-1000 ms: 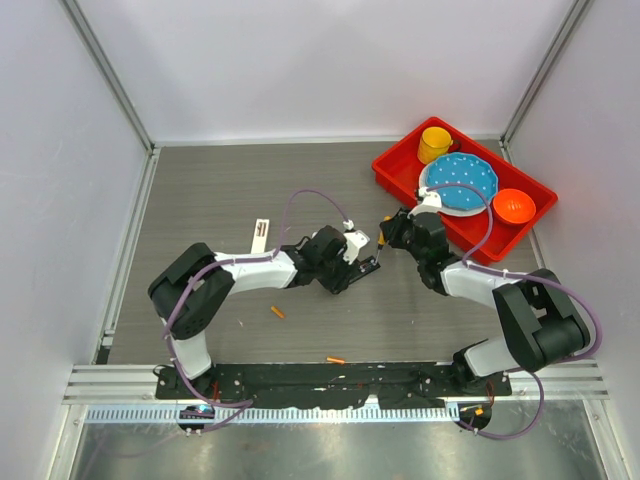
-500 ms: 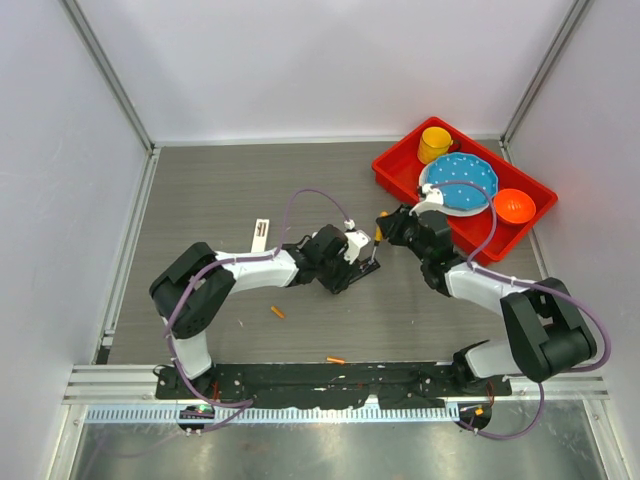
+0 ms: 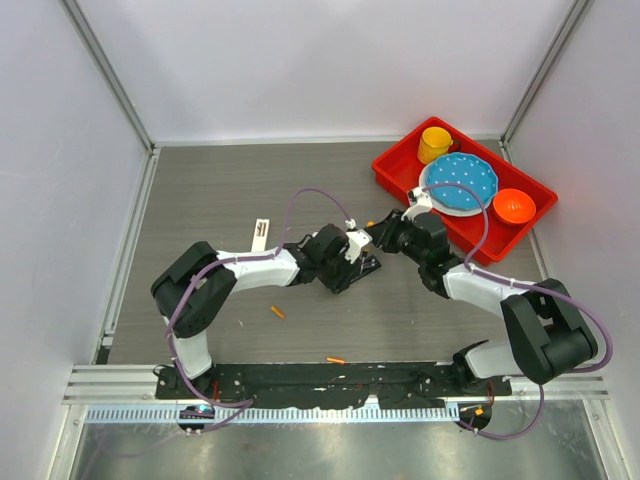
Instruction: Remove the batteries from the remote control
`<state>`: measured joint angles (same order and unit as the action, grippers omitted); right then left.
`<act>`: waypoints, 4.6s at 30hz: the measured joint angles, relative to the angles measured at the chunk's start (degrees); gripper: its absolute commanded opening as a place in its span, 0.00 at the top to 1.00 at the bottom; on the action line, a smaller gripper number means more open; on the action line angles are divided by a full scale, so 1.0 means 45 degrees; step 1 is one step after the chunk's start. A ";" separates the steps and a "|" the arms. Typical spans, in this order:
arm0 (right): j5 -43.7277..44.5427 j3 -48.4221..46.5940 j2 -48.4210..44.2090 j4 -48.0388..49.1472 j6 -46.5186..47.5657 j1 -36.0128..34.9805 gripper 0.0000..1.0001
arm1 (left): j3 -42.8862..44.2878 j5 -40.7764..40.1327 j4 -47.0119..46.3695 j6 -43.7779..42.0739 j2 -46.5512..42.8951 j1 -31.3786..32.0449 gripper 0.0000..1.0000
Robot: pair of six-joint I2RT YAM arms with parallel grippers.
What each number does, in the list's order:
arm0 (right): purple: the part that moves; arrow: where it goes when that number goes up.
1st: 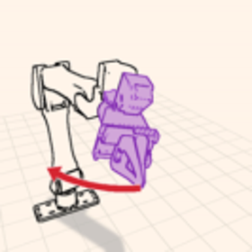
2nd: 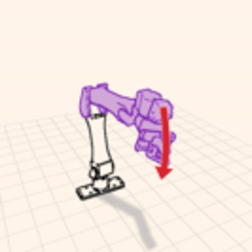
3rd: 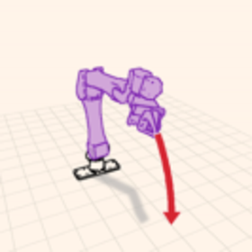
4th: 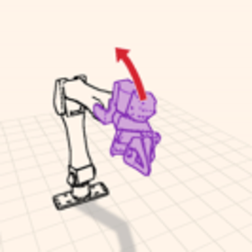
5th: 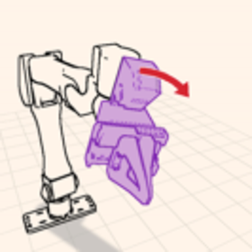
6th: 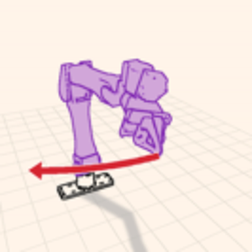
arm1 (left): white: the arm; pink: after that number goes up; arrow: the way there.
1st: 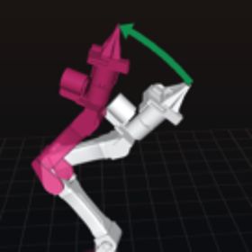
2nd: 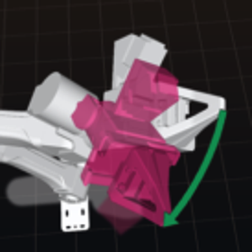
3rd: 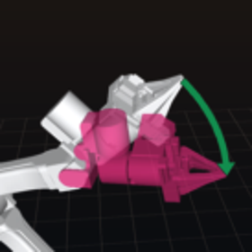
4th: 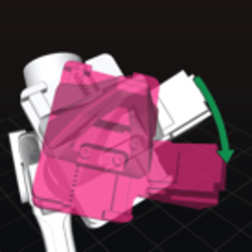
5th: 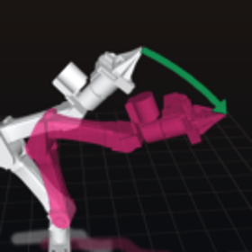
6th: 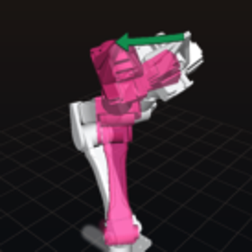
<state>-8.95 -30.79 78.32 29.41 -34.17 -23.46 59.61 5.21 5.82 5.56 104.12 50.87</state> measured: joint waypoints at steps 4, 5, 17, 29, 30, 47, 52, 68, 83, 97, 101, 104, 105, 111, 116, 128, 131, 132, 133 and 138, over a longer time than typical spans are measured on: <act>-0.0015 0.0000 0.0000 -0.0049 -0.0010 0.0000 0.99 | 0.0010 0.0005 0.0005 0.0005 0.0005 0.0000 1.00; 0.0005 0.0000 0.0000 -0.0083 -0.0010 0.0000 0.99 | 0.0010 0.0005 0.0000 0.0005 0.0010 0.0000 1.00; 0.2890 -0.0044 0.0000 -0.0743 0.0510 0.0000 0.99 | 0.0039 0.0010 0.0010 0.0005 0.0029 0.0000 1.00; 0.4639 -0.0058 0.0554 -0.0520 0.1015 0.0015 0.99 | 0.0141 0.0053 0.0068 0.0000 0.0097 0.0000 1.00; 0.4687 -0.0049 0.0636 -0.0476 0.1015 0.0015 0.99 | 0.0160 0.0063 0.0078 0.0000 0.0112 0.0000 1.00; 0.4891 0.0092 0.1025 0.0515 0.0874 0.0015 0.99 | 0.0316 0.0117 0.0189 -0.0005 0.0209 0.0000 1.00; 0.5032 0.0097 0.1078 0.0495 0.0913 0.0015 0.99 | 0.0374 0.0165 0.0185 -0.0005 0.0257 0.0000 1.00; 0.3823 0.0087 0.1268 0.0418 0.0311 -0.0102 0.99 | 0.0529 0.0277 0.0185 -0.0010 0.0389 0.0000 1.00; 0.3424 -0.0194 0.1258 0.0403 -0.0117 -0.0607 0.99 | 0.0636 0.0335 0.0189 -0.0010 0.0471 0.0000 1.00; 0.3910 -0.0170 0.0398 0.0525 0.0554 -0.0073 0.99 | 0.0733 0.0379 0.0209 -0.0078 0.0554 0.0019 1.00; 0.3366 -0.0073 0.0398 0.0695 0.0787 0.0442 0.99 | 0.0753 0.0369 0.0214 -0.0214 0.0563 0.0053 1.00; 0.2973 -0.0053 0.0389 0.0782 0.1122 0.0656 0.99 | 0.0753 0.0282 0.0228 -0.0359 0.0563 0.0121 1.00; 0.2871 -0.0053 0.0379 0.0792 0.1209 0.0665 0.99 | 0.0753 0.0253 0.0233 -0.0398 0.0563 0.0141 1.00; 0.2181 -0.0049 -0.0049 0.0738 0.1972 0.0806 0.99 | 0.0753 0.0112 0.0238 -0.0685 0.0563 0.0277 1.00; 0.1778 0.0141 -0.0568 0.0733 0.2429 0.0826 0.99 | 0.0738 0.0029 0.0219 -0.1035 0.0559 0.0389 1.00; 0.1583 0.0748 -0.1044 0.0432 0.2866 0.0850 0.98 | 0.0529 -0.0010 -0.0039 -0.1681 0.0447 0.0525 1.00; 0.1865 0.0748 -0.1044 0.0267 0.2919 0.0845 0.99 | 0.0534 -0.0010 -0.0034 -0.1700 0.0447 0.0539 1.00; 0.2074 0.0748 -0.1044 0.0199 0.2919 0.0850 0.98 | 0.0534 -0.0010 -0.0029 -0.1700 0.0447 0.0539 1.00; 0.2317 0.0748 -0.1044 0.0112 0.2914 0.0850 0.98 | 0.0534 -0.0010 -0.0024 -0.1705 0.0447 0.0539 1.00; 0.3191 0.0743 -0.1044 -0.0185 0.2914 0.0845 0.99 | 0.0573 -0.0039 0.0029 -0.1715 0.0461 0.0563 1.00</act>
<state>5.41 -27.44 73.63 28.58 -21.06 -19.66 62.19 5.04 5.96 -2.15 106.19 53.41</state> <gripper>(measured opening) 0.251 0.438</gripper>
